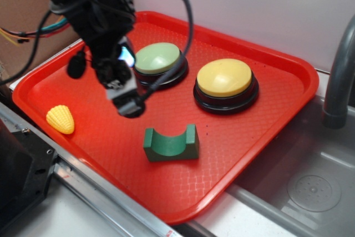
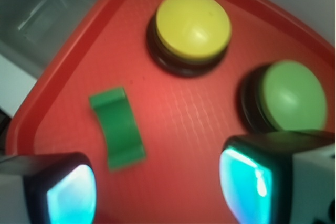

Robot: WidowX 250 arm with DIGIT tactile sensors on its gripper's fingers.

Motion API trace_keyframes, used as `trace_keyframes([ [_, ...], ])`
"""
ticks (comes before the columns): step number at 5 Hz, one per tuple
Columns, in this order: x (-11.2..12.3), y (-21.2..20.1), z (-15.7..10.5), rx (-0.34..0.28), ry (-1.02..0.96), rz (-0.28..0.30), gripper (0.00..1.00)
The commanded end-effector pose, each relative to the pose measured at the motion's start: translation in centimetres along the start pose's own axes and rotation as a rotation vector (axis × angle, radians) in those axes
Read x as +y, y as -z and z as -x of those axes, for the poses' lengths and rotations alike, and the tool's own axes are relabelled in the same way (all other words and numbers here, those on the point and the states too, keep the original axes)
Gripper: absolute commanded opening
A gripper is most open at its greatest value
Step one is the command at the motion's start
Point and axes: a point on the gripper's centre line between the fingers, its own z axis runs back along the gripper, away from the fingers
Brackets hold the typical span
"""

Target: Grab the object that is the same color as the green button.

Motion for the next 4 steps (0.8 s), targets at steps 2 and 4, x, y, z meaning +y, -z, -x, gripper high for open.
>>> trace_keyframes([
  [2, -1.8, 7.5, -1.0, 0.077, 0.141, 0.086, 1.00],
  [4, -2.6, 8.6, -1.0, 0.091, 0.191, 0.103, 0.57],
])
